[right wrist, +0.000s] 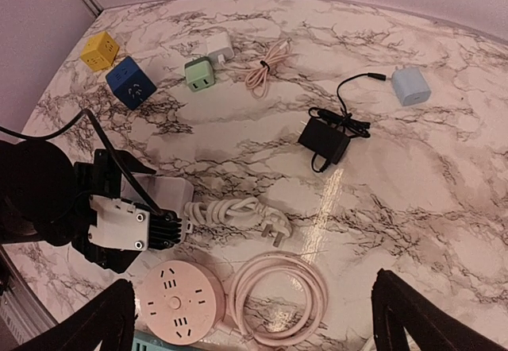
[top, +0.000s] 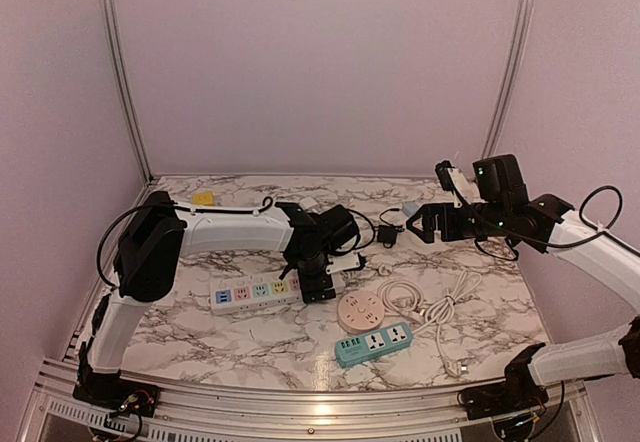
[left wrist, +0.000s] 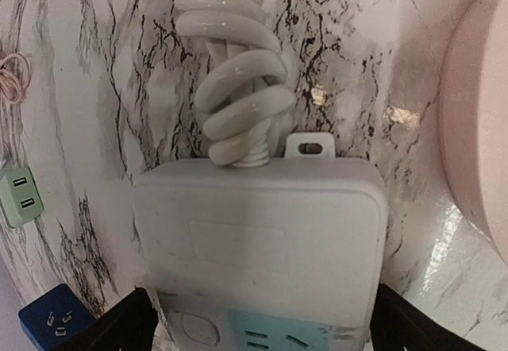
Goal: Insert the plug
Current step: Move the socket to the center of the board, then pick up the plug at the center of the board.
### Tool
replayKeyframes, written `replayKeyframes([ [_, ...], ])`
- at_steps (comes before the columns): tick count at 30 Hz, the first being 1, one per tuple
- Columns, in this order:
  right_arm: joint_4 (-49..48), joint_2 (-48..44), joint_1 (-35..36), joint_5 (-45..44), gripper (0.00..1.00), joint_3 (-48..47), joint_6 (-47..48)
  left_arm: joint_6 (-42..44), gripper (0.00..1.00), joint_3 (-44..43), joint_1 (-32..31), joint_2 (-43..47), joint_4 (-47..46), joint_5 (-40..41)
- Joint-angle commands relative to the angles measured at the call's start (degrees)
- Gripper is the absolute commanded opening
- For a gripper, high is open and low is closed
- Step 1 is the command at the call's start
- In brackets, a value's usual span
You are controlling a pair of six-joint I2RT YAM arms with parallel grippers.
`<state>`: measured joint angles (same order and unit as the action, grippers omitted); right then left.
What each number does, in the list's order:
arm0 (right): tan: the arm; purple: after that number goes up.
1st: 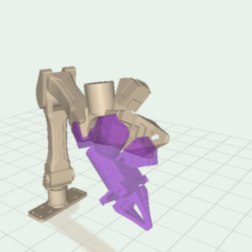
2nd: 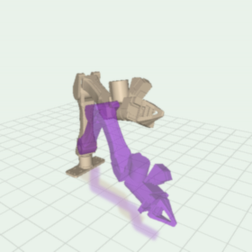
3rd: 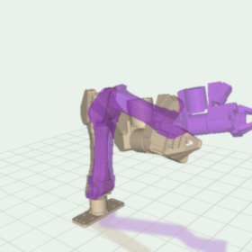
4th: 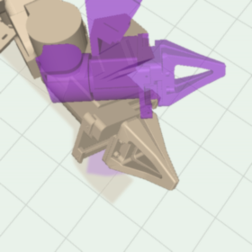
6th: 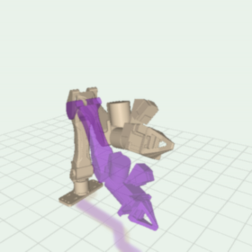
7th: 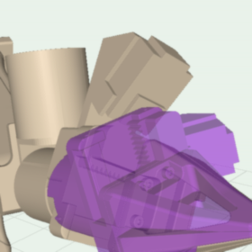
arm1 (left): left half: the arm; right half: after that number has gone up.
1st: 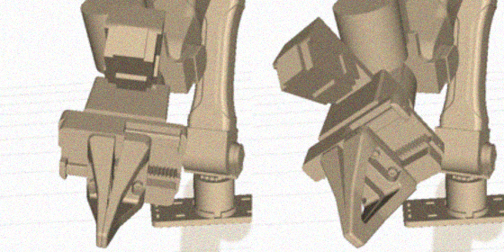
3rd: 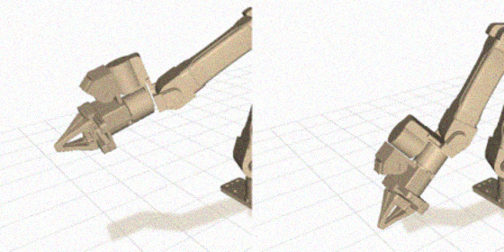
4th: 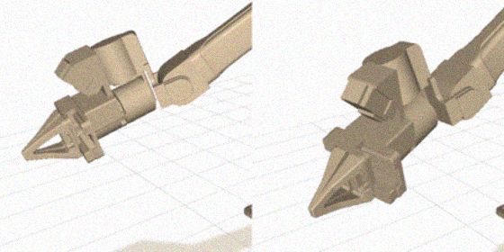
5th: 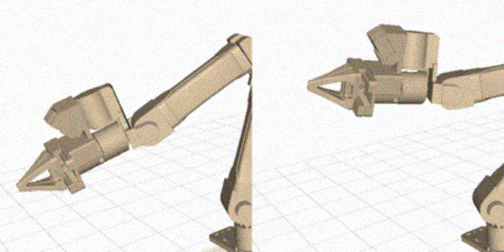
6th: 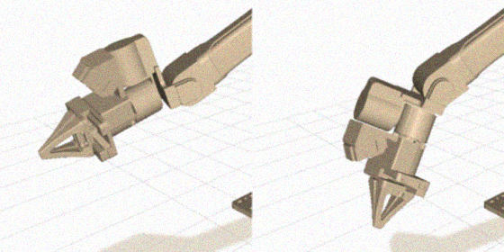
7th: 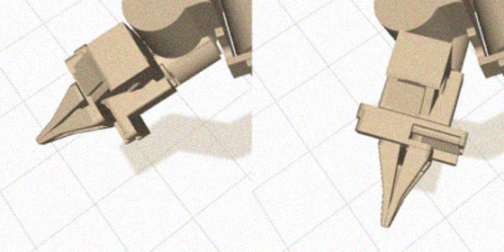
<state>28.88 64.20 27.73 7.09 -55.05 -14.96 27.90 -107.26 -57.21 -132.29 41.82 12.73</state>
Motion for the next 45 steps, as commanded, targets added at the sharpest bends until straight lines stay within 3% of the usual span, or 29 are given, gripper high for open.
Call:
replayKeyframes([
  [1, 0.45, -0.83, 0.47, -0.49, 0.98, -1.31, 0.02, -2.24, 0.98, 4.32, -0.77, 0.32, -2.69, 1.18],
  [14, 0.2, -0.85, 0.48, -0.91, 0.99, -0.24, -0.52, -6.61, 0.99, 9.08, -0.71, 13.64, -10.05, 5.45],
  [17, 1.03, -0.67, 0.49, -1.42, 0.99, -1.37, -0.23, -8.99, 0.99, 12.04, -0.22, 17.6, -11.41, 8.74],
  [25, 2.54, 1.03, 0.42, -4.51, 0.99, -3.3, 1.37, -18.9, 0.99, 21.47, 5.03, 28.41, -18.36, 8.45],
  [32, 2.95, 1.6, 0.49, -12.97, 0.99, -4.09, 0.75, -25.41, 0.99, 26.46, 9.35, 32.42, -22.06, 19.43],
  [39, 1.91, 2.76, 0.49, -11.66, 0.98, -4.27, 0.75, -32.24, 0.99, 27.26, 17.5, 31.97, -25.26, 13.07],
  [45, 1.3, 3.11, 0.5, -10.36, 0.99, -3.4, 0.46, -32.03, 0.99, 24.29, 22.25, 27.12, -28.83, 5.29],
])
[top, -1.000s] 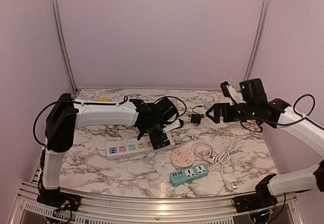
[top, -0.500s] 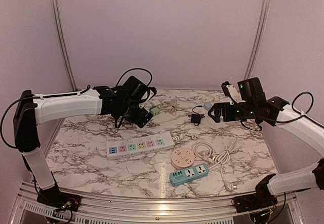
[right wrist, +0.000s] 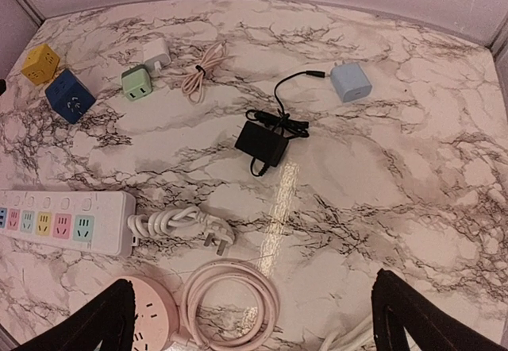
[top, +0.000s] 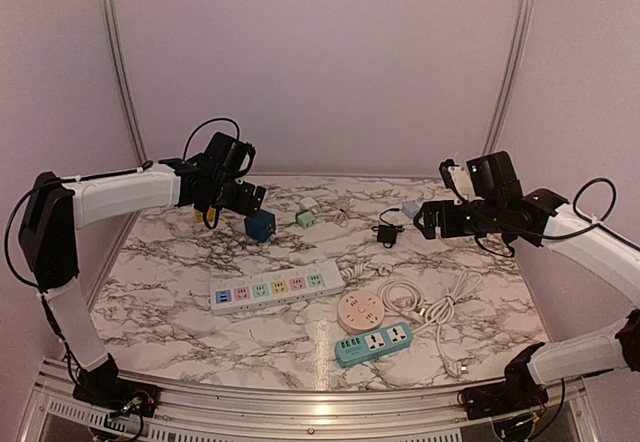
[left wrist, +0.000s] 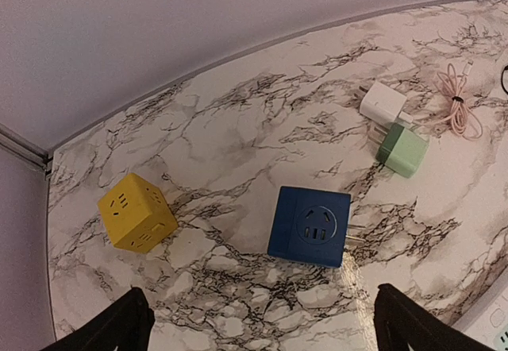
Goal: Insert the plug
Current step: Pick up the plug at the center of the board.
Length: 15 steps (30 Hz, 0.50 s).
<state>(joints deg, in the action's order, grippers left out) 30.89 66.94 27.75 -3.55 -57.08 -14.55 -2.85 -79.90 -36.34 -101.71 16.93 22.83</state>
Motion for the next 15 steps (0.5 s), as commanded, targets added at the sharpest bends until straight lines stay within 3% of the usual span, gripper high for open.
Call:
replayKeyframes([
  [1, -0.83, 0.46, 0.47, 0.41, 0.99, -1.37, -0.03, -0.97, 0.99, -4.36, 1.81, -5.01, -3.67, -5.19],
  [15, -2.19, 2.75, 0.42, 2.34, 0.98, -1.8, 0.4, 5.25, 0.99, -12.62, 8.65, -18.26, -3.01, -18.79],
])
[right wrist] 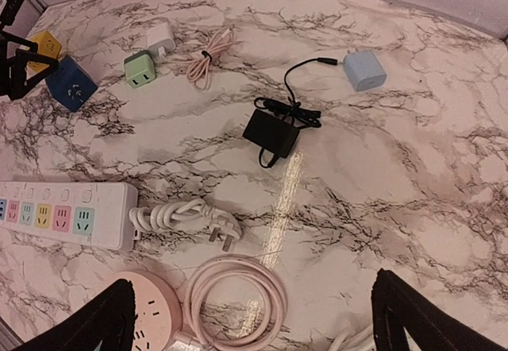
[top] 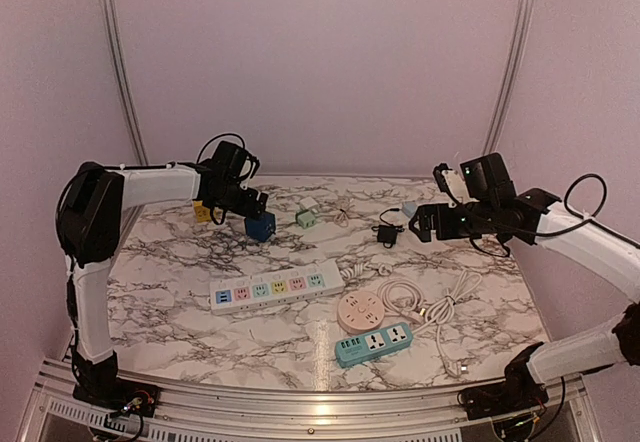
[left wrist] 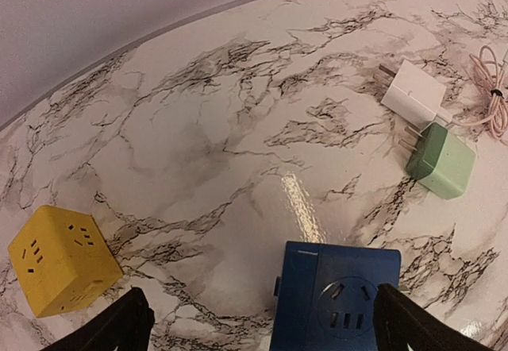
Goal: Insert the plug
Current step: Pick up the plug at the center of the board.
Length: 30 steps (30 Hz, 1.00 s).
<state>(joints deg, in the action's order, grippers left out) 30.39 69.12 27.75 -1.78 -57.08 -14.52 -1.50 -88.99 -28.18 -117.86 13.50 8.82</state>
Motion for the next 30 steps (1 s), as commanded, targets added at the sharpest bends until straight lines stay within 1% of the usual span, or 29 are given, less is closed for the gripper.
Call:
replayKeyframes([
  [1, -1.9, 0.65, 0.46, 0.74, 0.99, -1.86, 0.37, 4.28, 0.99, -3.92, 0.56, -2.61, 1.11, -5.16],
  [10, -1.96, 1.25, 0.47, 1.0, 0.99, -2.48, 0.47, 5.82, 0.99, 0.94, 0.54, 0.18, -2.1, -11.49],
  [15, -2.52, 0.84, 0.51, 1.17, 0.99, -1.61, -0.06, 7.31, 0.99, 1.5, 0.59, 0.47, -0.56, -10.09],
  [16, -2.53, 0.84, 0.47, 2.56, 0.99, -1.49, -0.14, 7.55, 0.99, 1.72, 0.59, 0.45, -0.47, -9.53],
  [19, -2.45, 0.47, 0.55, 3.11, 0.98, -1.09, -0.18, 8.35, 0.99, 2.06, 0.59, 0.21, -0.32, -9.09],
  [30, -3.42, -0.14, 0.52, 3.83, 0.99, -0.4, 0.37, 9.43, 0.99, -1.14, 0.59, -3.35, 1.94, -9.79],
])
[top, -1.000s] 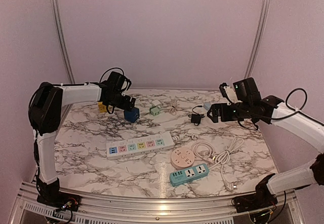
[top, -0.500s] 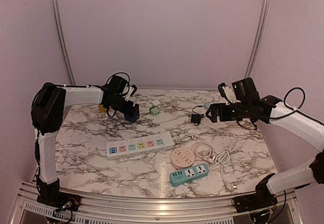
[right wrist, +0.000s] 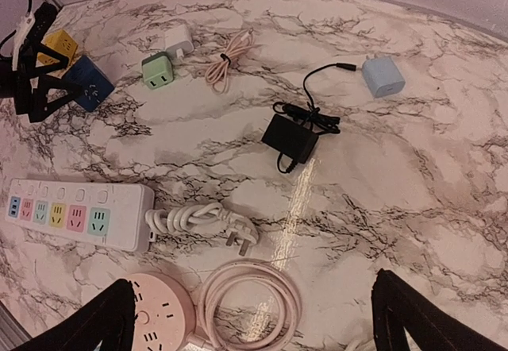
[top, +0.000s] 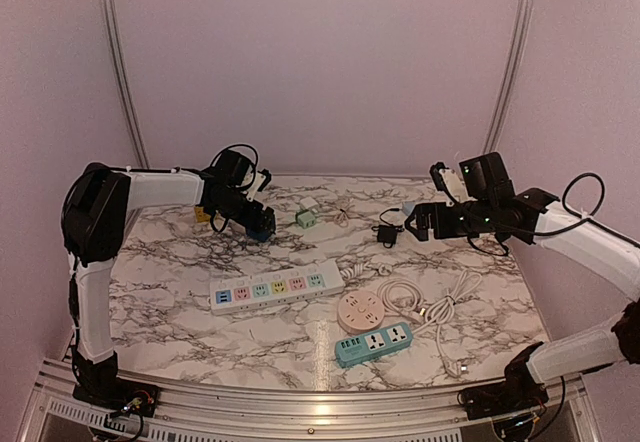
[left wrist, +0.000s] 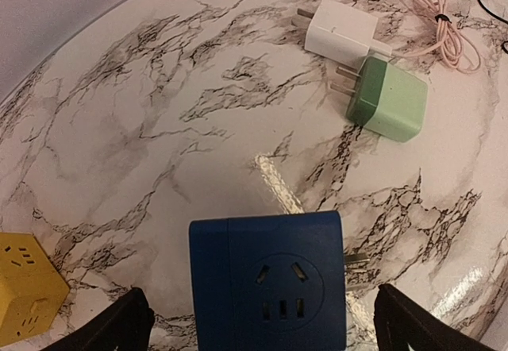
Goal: Insert the plug
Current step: Pick up the plug at the center of the board.
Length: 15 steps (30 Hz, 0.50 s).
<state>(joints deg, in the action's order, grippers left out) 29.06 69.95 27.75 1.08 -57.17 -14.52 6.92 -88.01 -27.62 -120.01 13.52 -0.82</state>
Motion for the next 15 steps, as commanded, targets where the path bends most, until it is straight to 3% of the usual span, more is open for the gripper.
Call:
replayKeyframes([
  [1, -2.28, -0.82, 0.54, 1.33, 0.99, -0.19, 0.62, 1.07, 0.99, -2.32, 0.02, -1.34, 1.86, -0.16],
  [6, -1.84, 0.79, 0.54, 2.02, 0.99, -1.13, 2.1, 0.6, 0.97, -2.43, 0.02, -1.55, 0.97, -1.12],
  [15, -2.49, 0.6, 0.53, 2.04, 0.99, -1.46, 2.5, 1.05, 0.81, -2.51, 0.02, -1.16, 1.86, -2.74],
])
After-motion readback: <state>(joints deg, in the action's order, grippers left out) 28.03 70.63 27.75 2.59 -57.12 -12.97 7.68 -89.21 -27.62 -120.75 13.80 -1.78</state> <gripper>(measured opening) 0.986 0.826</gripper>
